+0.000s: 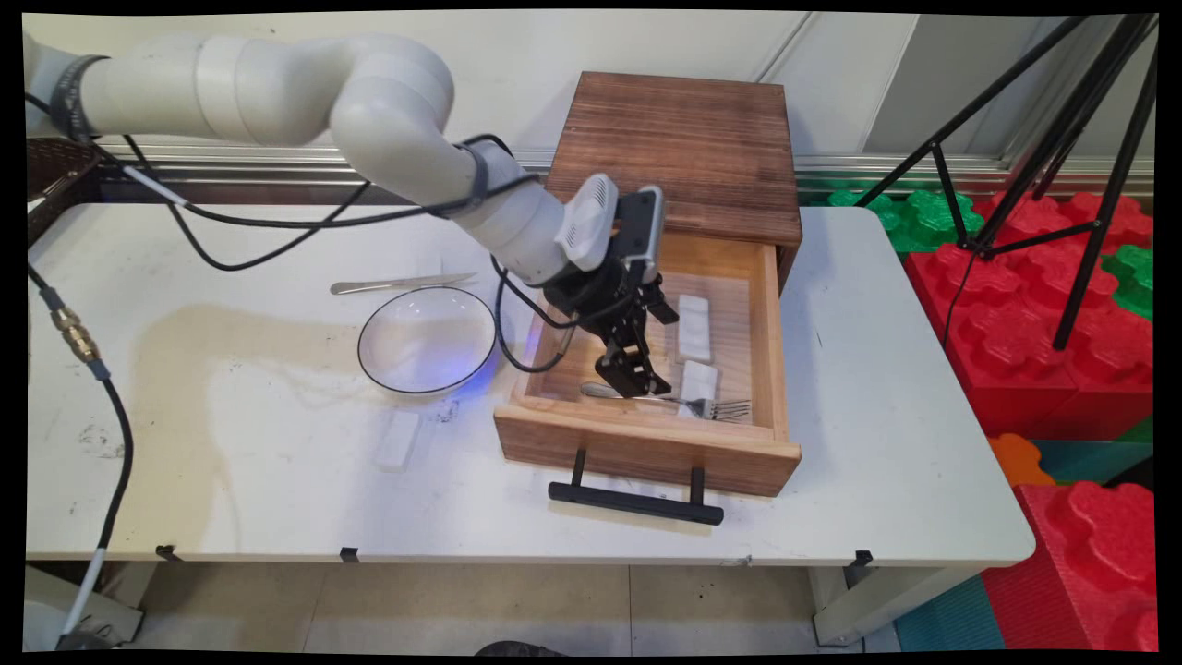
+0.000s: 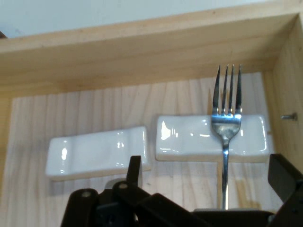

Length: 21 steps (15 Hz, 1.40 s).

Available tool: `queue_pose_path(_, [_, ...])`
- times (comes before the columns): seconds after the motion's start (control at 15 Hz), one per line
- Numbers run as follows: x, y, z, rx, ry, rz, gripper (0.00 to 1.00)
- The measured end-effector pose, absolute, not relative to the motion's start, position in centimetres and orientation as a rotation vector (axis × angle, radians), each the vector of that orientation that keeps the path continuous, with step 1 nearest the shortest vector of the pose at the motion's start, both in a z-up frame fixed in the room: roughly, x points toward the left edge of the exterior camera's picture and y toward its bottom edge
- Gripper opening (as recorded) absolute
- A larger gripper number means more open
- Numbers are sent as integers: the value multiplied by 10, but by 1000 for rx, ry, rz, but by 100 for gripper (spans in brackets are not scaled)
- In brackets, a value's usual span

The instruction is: Pick up the knife from the left of the white plate

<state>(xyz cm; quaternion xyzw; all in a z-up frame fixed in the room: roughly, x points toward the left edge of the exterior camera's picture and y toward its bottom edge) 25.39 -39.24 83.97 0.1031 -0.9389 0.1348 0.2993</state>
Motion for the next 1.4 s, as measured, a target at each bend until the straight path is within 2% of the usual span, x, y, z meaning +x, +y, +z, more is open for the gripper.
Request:
queue_pose_path(0.87, [350,-343,924,248,-2432,355,100])
queue_pose_path(1.4, [407,-322,952,272,-2417,314,100])
